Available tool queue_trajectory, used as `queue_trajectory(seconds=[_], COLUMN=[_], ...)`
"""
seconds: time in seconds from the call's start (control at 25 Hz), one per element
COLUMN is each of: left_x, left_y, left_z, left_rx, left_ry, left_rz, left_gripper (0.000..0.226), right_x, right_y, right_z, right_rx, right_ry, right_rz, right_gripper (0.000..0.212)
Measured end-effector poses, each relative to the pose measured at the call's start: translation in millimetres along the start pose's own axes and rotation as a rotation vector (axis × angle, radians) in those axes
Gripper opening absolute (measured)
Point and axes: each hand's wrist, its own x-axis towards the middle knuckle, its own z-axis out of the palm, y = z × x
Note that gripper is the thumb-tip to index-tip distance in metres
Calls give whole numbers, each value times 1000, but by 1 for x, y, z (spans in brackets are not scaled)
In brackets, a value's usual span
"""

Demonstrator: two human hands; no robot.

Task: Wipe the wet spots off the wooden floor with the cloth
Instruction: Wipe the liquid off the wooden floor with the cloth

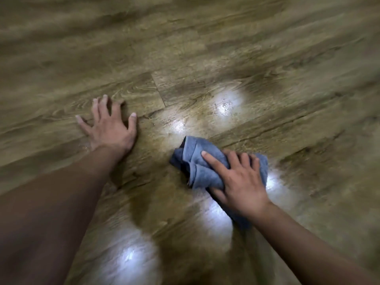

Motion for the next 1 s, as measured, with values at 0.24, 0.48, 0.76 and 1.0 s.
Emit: queue_trajectory(seconds=[0.24,0.48,0.76,1.0], left_x=[2,3,5,4], left_y=[2,4,4,5], left_z=[7,4,0,0], left_rx=[12,22,21,17], left_ry=[36,9,-12,-21], left_rz=[7,0,6,-2], left_gripper=[59,60,60,61], right_x=[118,271,325,316], right_y=[20,31,46,39], right_z=[10,-2,0,-3], right_rx=[-16,31,40,33], right_ry=[95,91,100,86], right_rz=[156,297,306,314], right_gripper=[81,73,72,74])
